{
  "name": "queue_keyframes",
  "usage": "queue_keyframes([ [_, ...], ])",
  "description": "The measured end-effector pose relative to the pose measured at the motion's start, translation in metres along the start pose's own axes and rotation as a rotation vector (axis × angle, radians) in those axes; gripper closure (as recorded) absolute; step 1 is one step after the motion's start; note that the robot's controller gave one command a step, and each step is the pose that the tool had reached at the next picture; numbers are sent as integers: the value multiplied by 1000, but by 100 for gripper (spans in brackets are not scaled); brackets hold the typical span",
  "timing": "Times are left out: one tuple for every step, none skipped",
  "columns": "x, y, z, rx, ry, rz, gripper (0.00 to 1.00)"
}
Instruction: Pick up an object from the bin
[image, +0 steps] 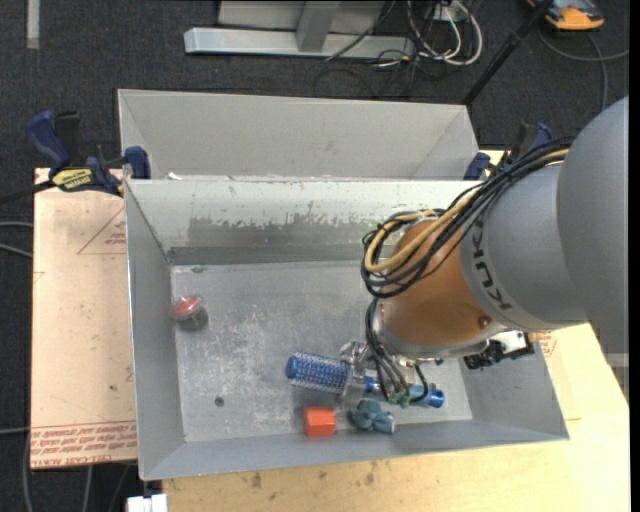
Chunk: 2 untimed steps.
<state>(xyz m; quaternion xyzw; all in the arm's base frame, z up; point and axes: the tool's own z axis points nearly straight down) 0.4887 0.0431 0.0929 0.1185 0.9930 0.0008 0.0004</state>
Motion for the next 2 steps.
queue_keyframes([
  [-2, 1, -86, -2, -6, -3, 100],
  [-2, 2, -94, 0, -1, -6, 100],
])
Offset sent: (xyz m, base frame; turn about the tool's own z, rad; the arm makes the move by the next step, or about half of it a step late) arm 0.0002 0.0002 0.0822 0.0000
